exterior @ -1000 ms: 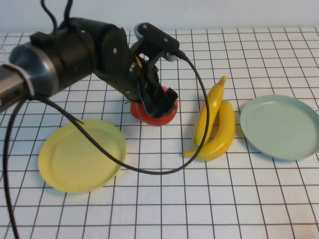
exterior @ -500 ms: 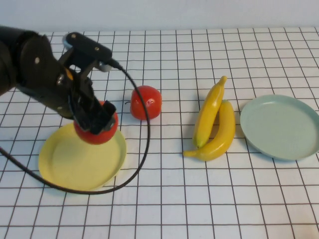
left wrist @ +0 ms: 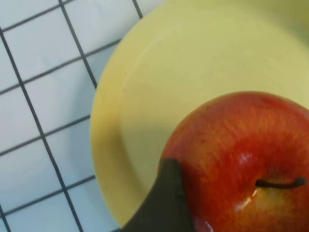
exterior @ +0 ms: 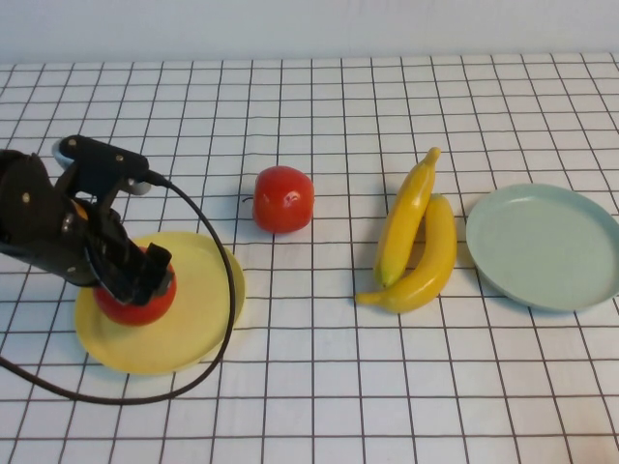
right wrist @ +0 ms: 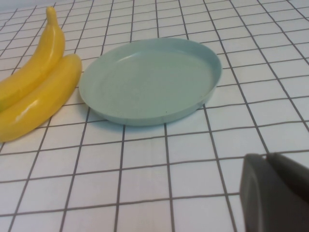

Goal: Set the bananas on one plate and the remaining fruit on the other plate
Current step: Put one type of fruit in the left plate

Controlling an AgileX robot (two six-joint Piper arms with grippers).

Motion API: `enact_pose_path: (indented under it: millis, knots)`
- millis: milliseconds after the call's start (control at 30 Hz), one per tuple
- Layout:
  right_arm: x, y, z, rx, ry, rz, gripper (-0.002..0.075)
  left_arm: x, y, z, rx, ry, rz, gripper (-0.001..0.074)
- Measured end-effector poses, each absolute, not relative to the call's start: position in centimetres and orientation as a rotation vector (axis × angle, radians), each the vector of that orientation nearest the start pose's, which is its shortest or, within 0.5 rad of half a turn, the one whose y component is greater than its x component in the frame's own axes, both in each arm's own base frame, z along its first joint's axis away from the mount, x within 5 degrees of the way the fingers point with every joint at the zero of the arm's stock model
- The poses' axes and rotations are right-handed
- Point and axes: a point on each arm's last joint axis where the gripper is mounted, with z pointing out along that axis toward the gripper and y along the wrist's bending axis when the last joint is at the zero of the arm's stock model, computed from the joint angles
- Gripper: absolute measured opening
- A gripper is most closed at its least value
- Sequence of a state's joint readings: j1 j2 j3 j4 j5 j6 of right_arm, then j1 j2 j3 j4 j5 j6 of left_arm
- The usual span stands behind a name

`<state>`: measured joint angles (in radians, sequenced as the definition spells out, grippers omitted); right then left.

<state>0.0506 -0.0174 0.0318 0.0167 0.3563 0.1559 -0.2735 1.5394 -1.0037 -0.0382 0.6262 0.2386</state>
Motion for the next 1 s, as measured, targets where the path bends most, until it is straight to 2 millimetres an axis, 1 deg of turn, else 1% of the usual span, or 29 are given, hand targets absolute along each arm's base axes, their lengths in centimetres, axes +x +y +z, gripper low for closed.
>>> enact_pose_path:
  millis: [167, 400, 433, 500, 567, 767, 867, 967, 1000]
  knots:
    - [5.3, 0.3, 17.1, 0.108, 1.854, 0.16, -0.0016, 30.0, -8.6, 24.0, 0.622, 2.522, -0.051, 0.0582]
    - [5.3, 0.3, 17.1, 0.108, 1.854, 0.16, -0.0016, 30.1, -8.5, 23.8, 0.61, 2.529, -0.027, 0.0582]
    - [5.3, 0.3, 17.1, 0.108, 1.854, 0.16, -0.0016, 30.2, -8.4, 23.8, 0.6, 2.53, -0.028, 0.0586]
    - [5.3, 0.3, 17.1, 0.108, 1.854, 0.16, -0.0016, 30.2, -8.3, 23.8, 0.58, 2.536, -0.032, 0.0635]
    - [5.3, 0.3, 17.1, 0.108, 1.854, 0.16, -0.0016, 30.2, -8.2, 23.8, 0.564, 2.54, -0.034, 0.0664]
    - [5.3, 0.3, 17.1, 0.108, 1.854, 0.16, -0.0016, 30.3, -8.2, 24.0, 0.534, 2.544, -0.052, 0.0668]
    - [5.3, 0.3, 17.1, 0.108, 1.854, 0.16, -0.0016, 30.6, -8.3, 25.0, 0.526, 2.55, -0.062, 0.0668]
    - [5.3, 0.3, 17.1, 0.108, 1.854, 0.16, -0.0016, 31.1, -8.5, 27.3, 0.521, 2.523, -0.066, 0.0668]
    - [5.3, 0.3, 17.1, 0.108, 1.854, 0.16, -0.0016, 31.3, -8.7, 28.3, 0.522, 2.505, -0.072, 0.0668]
